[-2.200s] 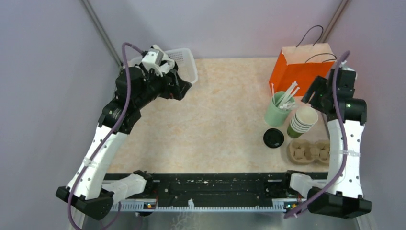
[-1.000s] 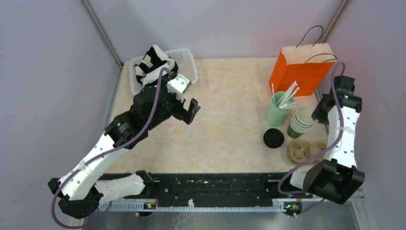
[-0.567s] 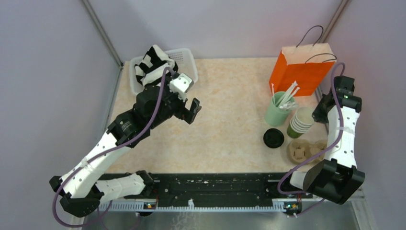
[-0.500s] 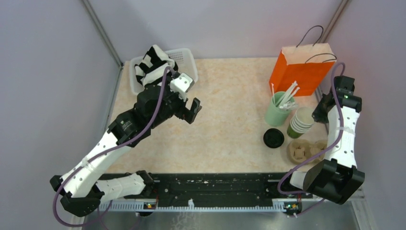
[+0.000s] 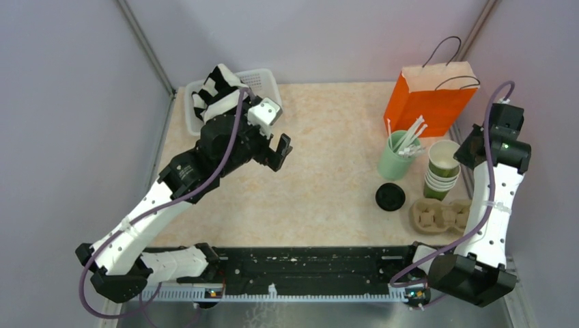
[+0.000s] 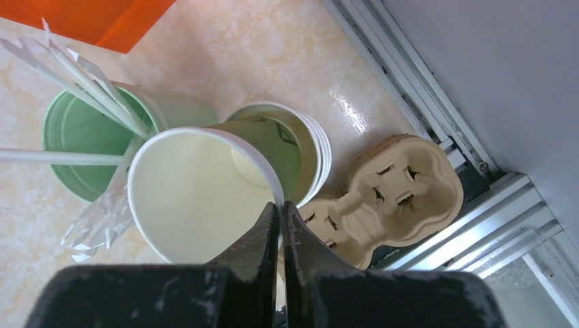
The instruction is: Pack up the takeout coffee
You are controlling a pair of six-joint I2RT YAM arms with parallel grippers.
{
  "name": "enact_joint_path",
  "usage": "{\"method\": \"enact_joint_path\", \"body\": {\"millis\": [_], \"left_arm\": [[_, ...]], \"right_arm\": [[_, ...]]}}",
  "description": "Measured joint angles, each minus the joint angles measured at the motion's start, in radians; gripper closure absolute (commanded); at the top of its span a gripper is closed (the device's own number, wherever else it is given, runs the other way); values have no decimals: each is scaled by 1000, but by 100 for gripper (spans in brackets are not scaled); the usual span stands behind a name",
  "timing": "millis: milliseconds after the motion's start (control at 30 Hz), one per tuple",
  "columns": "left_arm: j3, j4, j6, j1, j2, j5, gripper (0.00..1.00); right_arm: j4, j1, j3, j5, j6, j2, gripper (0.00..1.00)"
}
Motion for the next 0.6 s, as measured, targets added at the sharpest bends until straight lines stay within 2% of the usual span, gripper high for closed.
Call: {"method": "enact_joint_path", "body": {"millis": [400,600], "left_arm": [[88,-42,-38,-1,81,48,1],[97,-53,-46,-1,98,57,1]], "right_arm": [[-3,0,67,10,-1,-23,100],[-26,0,161,22,-2,-24,100]]}}
